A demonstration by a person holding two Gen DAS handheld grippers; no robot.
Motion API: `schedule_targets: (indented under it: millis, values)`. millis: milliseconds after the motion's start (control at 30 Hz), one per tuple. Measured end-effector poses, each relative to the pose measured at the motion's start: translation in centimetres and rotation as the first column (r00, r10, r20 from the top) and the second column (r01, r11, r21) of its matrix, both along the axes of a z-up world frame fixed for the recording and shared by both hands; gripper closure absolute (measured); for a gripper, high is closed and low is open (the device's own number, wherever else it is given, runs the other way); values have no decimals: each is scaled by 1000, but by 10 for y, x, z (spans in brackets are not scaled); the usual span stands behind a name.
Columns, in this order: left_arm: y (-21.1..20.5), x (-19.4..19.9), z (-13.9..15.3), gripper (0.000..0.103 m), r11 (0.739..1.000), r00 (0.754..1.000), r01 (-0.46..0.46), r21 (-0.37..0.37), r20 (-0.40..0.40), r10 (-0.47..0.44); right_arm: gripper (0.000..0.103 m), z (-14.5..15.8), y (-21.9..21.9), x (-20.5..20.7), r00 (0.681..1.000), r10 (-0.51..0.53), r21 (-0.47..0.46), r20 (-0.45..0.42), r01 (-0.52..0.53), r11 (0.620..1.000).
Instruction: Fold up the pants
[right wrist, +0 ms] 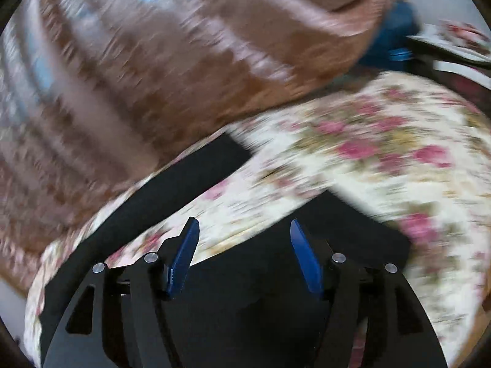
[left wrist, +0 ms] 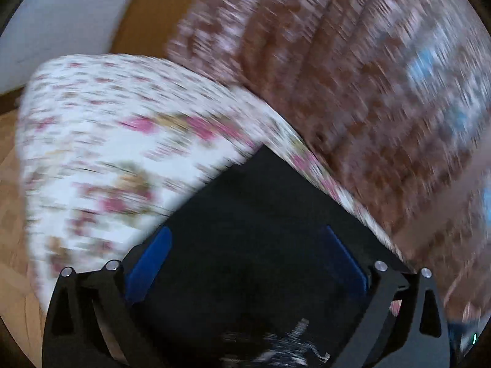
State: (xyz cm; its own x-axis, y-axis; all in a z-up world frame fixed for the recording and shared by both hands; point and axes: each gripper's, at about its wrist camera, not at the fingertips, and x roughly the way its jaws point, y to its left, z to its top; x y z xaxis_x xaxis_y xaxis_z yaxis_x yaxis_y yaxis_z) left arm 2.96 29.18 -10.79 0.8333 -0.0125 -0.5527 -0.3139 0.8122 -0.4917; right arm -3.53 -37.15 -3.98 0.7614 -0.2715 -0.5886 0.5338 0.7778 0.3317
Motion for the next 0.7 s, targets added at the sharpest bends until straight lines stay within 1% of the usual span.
schedule_targets:
  millis: [67,133,200,233,267,367,433,500,533,633,700]
  values:
    - [-22,16,0,4,998,997,69,11,-23,-68,42,-10,20,32,995,92,26,-36,-91,996]
    - [-43,31,-3,2,992,991,128,23,-49,-126,42,-17,37,54,987,147,35,-62,-145,989]
    - [-58,42,-4,2,986,984,164,28,-71,-161,41,-25,58,78,974,203,30,-97,-201,979]
    - [-65,48,-5,2,983,980,183,28,-89,-179,39,-29,68,90,967,230,24,-111,-229,973]
    - [-72,54,-7,2,980,975,198,27,-109,-194,34,-31,77,99,961,248,17,-121,-248,969]
    - [-80,68,-8,2,973,963,232,12,-142,-228,32,-41,94,120,945,288,2,-154,-291,957]
    - [-77,78,-4,2,973,963,232,20,-143,-227,32,-47,106,130,937,302,-11,-174,-309,951]
    - [-71,90,1,2,975,969,217,43,-132,-210,26,-55,112,137,929,311,-20,-199,-321,947]
    - [-67,97,3,2,976,971,211,54,-130,-203,26,-58,115,139,927,312,-22,-208,-323,946]
    - [-46,128,10,2,980,978,175,91,-132,-163,26,-69,118,144,919,310,-9,-244,-322,947]
    - [-32,155,12,2,983,981,141,117,-152,-123,26,-73,116,143,919,308,6,-247,-317,949]
